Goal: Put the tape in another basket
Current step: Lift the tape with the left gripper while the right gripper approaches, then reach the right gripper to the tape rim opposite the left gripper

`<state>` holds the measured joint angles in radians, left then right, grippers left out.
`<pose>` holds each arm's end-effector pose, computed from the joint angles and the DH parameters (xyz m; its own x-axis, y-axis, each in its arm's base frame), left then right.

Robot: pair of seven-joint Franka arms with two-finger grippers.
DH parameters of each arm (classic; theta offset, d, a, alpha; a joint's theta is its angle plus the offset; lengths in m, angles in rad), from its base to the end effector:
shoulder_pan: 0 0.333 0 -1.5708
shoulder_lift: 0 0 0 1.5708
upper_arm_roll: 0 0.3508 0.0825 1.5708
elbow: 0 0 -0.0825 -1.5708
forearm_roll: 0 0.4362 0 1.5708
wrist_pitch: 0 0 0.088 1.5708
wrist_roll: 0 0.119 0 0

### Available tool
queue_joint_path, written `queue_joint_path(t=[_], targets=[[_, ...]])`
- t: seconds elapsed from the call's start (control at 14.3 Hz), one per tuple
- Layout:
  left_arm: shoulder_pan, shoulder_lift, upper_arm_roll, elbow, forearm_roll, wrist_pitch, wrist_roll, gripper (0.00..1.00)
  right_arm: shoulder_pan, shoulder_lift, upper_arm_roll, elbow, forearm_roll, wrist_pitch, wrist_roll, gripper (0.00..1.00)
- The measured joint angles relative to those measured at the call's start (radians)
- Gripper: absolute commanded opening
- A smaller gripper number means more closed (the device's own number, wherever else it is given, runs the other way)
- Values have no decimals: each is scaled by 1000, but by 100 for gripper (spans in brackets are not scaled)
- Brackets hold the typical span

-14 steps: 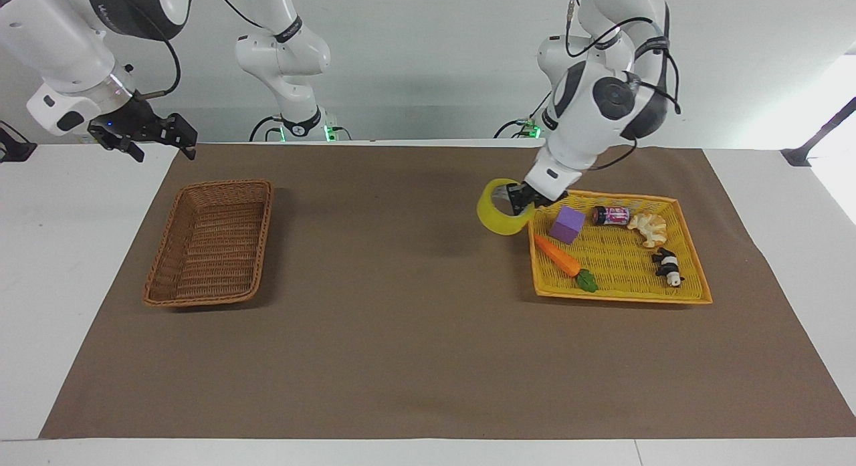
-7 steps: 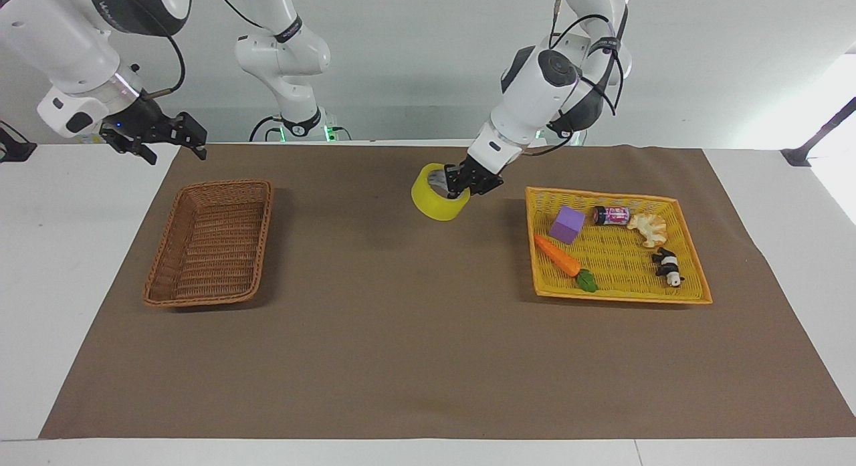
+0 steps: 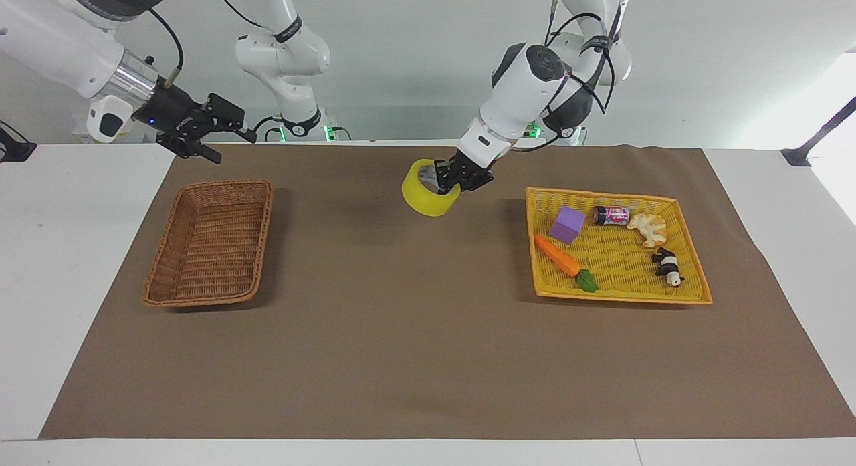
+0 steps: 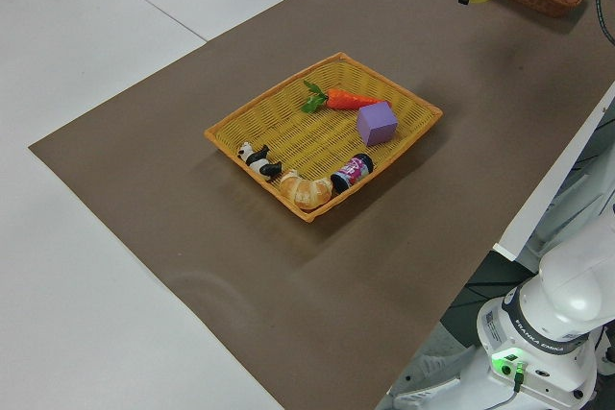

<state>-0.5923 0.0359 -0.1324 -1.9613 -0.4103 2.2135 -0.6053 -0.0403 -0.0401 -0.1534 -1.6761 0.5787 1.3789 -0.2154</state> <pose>0.4678 -0.4359 0.4815 0.9944 0.0787 -0.0706 0.1004 -0.9118 0.3981 0.5686 -0.0388 0.6251 0.9906 0.0926 -0.1002 0.0165 -0.8103 -0.5858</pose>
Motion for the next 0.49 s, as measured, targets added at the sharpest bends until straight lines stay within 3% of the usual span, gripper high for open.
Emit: queue_joint_path(t=[0.14,0.28,0.49], targets=[[-12,0,0,0,-1,0,-22,0,15,-23,6,-61,123,36,3,100],[-18,0,0,0,-2,1,-29,0,56,-68,10,-184,272,128,10,100],[-19,0,0,0,-2,1,-30,0,153,-104,14,-311,394,285,10,100]])
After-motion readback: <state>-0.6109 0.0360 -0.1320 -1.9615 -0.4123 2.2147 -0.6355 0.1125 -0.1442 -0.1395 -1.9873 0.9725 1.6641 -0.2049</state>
